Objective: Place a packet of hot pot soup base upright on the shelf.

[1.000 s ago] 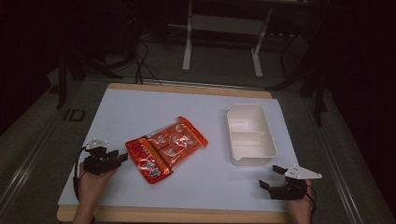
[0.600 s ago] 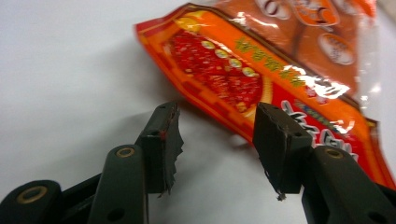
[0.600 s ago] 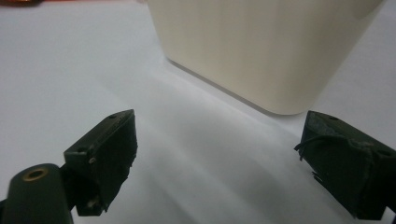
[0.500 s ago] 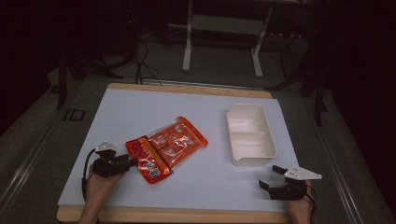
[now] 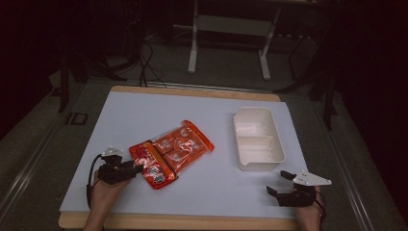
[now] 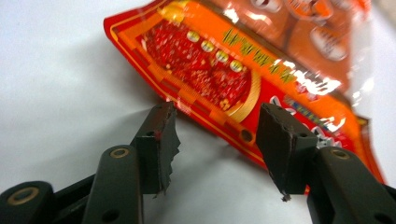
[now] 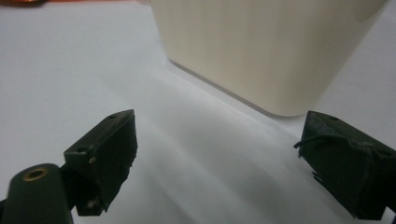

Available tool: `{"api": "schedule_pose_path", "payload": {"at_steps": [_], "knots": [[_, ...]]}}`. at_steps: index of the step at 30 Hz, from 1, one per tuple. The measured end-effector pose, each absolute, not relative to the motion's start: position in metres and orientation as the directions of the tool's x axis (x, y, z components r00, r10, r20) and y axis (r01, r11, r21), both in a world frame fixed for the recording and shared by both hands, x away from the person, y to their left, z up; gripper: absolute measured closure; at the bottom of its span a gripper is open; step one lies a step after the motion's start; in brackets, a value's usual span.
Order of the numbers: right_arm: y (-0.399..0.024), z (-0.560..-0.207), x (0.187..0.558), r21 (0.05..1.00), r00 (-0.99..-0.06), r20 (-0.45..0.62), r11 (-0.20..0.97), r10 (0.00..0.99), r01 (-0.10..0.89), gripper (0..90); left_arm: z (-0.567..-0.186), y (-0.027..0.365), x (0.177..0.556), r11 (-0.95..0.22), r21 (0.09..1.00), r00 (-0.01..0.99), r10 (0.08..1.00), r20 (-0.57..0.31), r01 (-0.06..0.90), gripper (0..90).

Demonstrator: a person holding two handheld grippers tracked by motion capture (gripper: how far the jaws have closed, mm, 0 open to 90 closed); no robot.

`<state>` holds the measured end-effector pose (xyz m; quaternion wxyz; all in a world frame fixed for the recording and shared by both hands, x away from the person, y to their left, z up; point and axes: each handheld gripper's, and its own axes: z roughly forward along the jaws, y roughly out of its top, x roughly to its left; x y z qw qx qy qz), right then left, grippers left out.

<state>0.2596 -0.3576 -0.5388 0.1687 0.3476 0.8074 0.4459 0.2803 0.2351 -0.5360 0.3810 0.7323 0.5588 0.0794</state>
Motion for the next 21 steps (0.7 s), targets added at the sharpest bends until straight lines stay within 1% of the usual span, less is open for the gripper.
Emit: {"api": "schedule_pose_path", "payload": {"at_steps": [6,13,17,21], "knots": [[-0.357,-0.539,0.259,0.838,-0.703,0.036,0.362,0.71,0.409,11.2,-0.536,0.231,0.278,-0.095,0.642,0.376,0.871,-0.317,0.761,46.8],[-0.357,-0.539,0.259,0.839,-0.705,0.035,0.362,0.709,0.406,11.2,-0.536,0.232,0.272,-0.071,0.638,0.351,0.879,-0.324,0.766,46.3],[-0.357,-0.539,0.259,0.839,-0.707,0.032,0.366,0.706,0.404,11.2,-0.537,0.226,0.272,-0.096,0.638,0.389,0.857,-0.338,0.764,46.3],[-0.357,-0.539,0.259,0.837,-0.708,0.032,0.368,0.706,0.404,11.2,-0.536,0.214,0.27,-0.144,0.64,0.44,0.834,-0.331,0.755,47.3]]}}
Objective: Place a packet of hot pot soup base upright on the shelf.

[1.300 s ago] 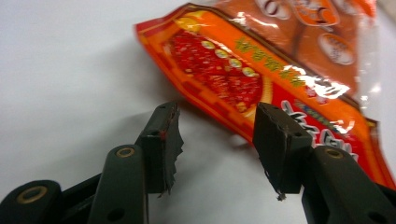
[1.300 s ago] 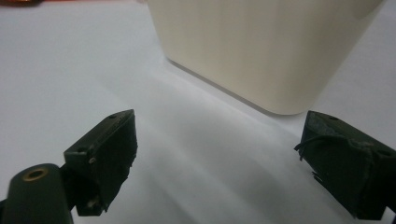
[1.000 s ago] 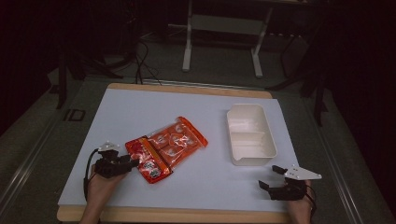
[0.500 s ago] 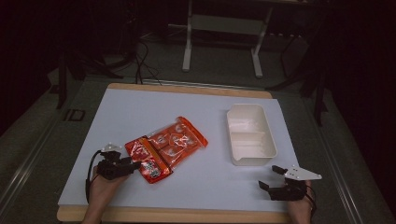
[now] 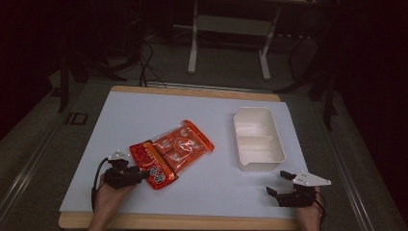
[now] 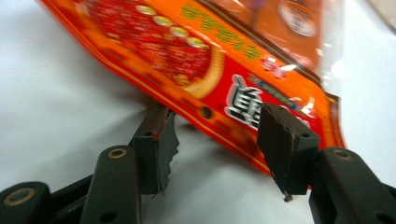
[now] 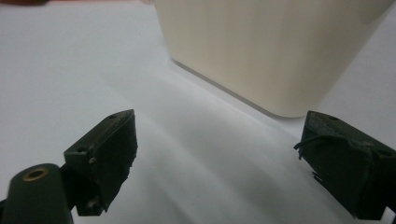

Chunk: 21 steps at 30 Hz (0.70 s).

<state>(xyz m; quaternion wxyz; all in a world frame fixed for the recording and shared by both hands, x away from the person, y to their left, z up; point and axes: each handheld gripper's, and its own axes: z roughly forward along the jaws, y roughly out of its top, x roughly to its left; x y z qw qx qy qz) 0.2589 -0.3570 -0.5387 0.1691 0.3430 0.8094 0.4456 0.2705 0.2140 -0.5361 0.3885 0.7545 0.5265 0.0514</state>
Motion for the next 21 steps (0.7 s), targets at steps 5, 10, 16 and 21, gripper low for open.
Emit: {"api": "schedule_pose_path", "payload": {"at_steps": [5,10,16,21], "knots": [[-0.357,-0.539,0.259,0.838,-0.711,0.03,0.37,0.703,0.402,11.2,-0.537,0.198,0.268,-0.174,0.64,0.491,0.795,-0.358,0.748,49.5],[-0.356,-0.539,0.259,0.836,-0.713,0.027,0.375,0.701,0.4,11.2,-0.537,0.176,0.269,-0.211,0.646,0.524,0.781,-0.34,0.734,50.1],[-0.356,-0.539,0.259,0.835,-0.714,0.027,0.377,0.699,0.401,11.2,-0.537,0.16,0.273,-0.216,0.648,0.521,0.789,-0.325,0.731,52.0],[-0.356,-0.539,0.259,0.834,-0.716,0.022,0.382,0.698,0.398,11.2,-0.537,0.155,0.274,-0.197,0.645,0.494,0.81,-0.317,0.738,55.9]]}}
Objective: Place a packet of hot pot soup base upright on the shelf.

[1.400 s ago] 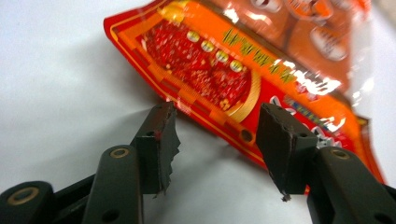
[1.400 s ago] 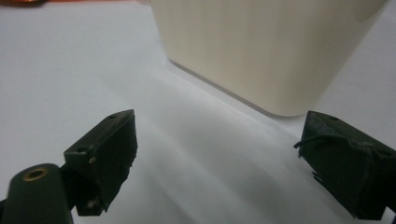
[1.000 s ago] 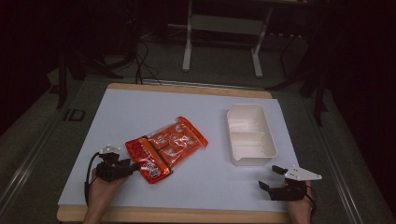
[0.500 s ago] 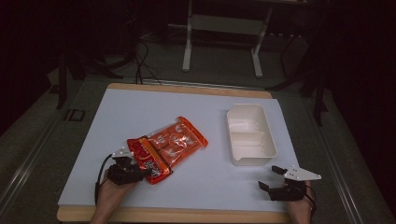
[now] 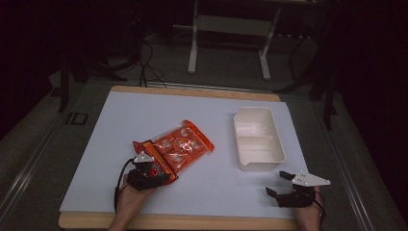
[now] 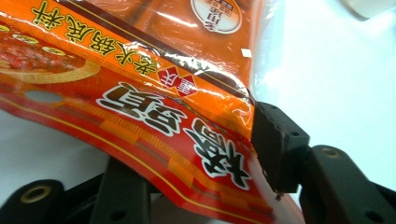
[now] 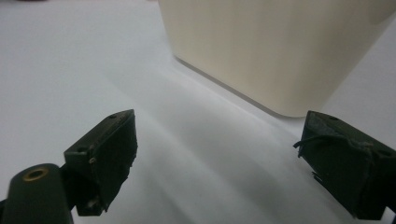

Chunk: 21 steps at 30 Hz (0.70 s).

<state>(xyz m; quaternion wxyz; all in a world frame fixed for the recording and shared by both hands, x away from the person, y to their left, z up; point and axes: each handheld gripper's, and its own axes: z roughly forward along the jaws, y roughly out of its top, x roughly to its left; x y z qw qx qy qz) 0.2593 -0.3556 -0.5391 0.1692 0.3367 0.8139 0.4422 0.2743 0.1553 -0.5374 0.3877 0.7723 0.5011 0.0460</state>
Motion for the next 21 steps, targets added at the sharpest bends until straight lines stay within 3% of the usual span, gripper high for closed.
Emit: {"api": "schedule_pose_path", "payload": {"at_steps": [8,15,21], "knots": [[-0.355,-0.539,0.259,0.832,-0.718,0.026,0.383,0.695,0.401,11.3,-0.537,0.159,0.28,-0.176,0.618,0.465,0.816,-0.344,0.766,69.2],[-0.356,-0.539,0.26,0.833,-0.723,0.031,0.383,0.69,0.4,11.3,-0.538,0.162,0.286,-0.142,0.593,0.452,0.789,-0.416,0.793,86.2],[-0.356,-0.539,0.26,0.834,-0.725,0.033,0.381,0.688,0.4,11.3,-0.527,0.166,0.29,-0.15,0.601,0.475,0.769,-0.428,0.785,90.0]]}}
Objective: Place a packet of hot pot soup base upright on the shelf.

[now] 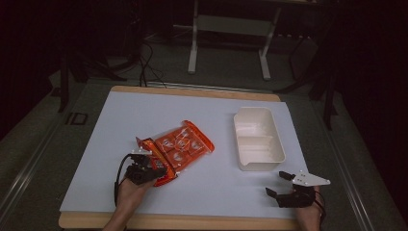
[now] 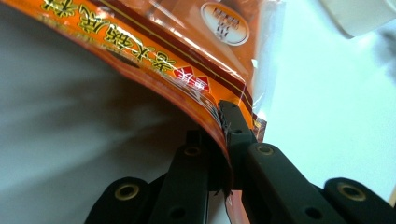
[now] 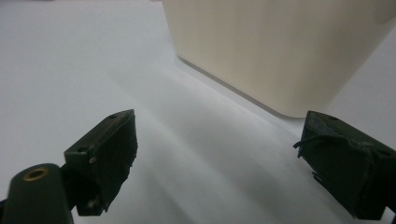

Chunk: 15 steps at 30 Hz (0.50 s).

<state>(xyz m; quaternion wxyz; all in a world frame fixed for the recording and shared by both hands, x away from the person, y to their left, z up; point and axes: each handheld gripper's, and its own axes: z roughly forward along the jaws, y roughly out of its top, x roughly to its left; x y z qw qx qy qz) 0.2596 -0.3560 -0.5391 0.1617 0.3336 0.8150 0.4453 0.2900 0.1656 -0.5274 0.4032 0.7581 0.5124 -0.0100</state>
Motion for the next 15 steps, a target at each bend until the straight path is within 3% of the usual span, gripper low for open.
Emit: {"api": "schedule_pose_path", "payload": {"at_steps": [9,15], "knots": [[-0.356,-0.539,0.259,0.833,-0.726,0.031,0.383,0.687,0.398,11.3,-0.495,0.183,0.306,-0.138,0.643,0.501,0.753,-0.425,0.753,90.0],[-0.356,-0.539,0.259,0.833,-0.726,0.031,0.383,0.687,0.398,11.3,-0.458,0.18,0.322,-0.201,0.68,0.558,0.75,-0.356,0.705,90.0]]}}
